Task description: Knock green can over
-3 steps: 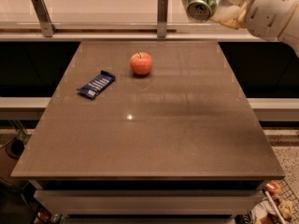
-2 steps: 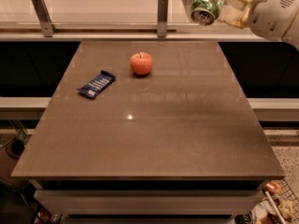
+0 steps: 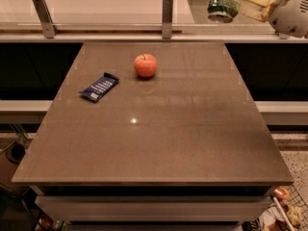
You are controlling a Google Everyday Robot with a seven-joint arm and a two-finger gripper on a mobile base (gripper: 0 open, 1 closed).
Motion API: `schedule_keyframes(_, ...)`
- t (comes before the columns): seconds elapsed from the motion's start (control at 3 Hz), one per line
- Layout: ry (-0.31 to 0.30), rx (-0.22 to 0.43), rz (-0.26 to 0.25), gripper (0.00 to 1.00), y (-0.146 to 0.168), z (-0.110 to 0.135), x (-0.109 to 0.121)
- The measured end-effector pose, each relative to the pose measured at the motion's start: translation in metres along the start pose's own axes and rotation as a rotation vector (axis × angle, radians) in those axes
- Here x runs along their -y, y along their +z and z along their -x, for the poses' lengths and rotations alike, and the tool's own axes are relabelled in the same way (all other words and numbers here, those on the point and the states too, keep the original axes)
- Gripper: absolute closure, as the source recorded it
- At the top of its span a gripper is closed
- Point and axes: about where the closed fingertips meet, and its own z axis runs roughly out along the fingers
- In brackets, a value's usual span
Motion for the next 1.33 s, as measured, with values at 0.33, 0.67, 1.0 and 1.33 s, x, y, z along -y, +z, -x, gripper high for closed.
schedule_keyframes(0.33,-0.026,0.003,-0.002,1.0,0.001,0.001,0.001)
schedule_keyframes(0.67,-0.072,0.001,0.002,1.0,0.002,0.006,0.003)
schedule_keyframes(1.0,-0.183,0.02,0.012,1.0,-0.002,0.027,-0.003)
schedule_keyframes(1.33,-0.347,0.046,-0.003,1.0,-0.005,0.044,-0.01)
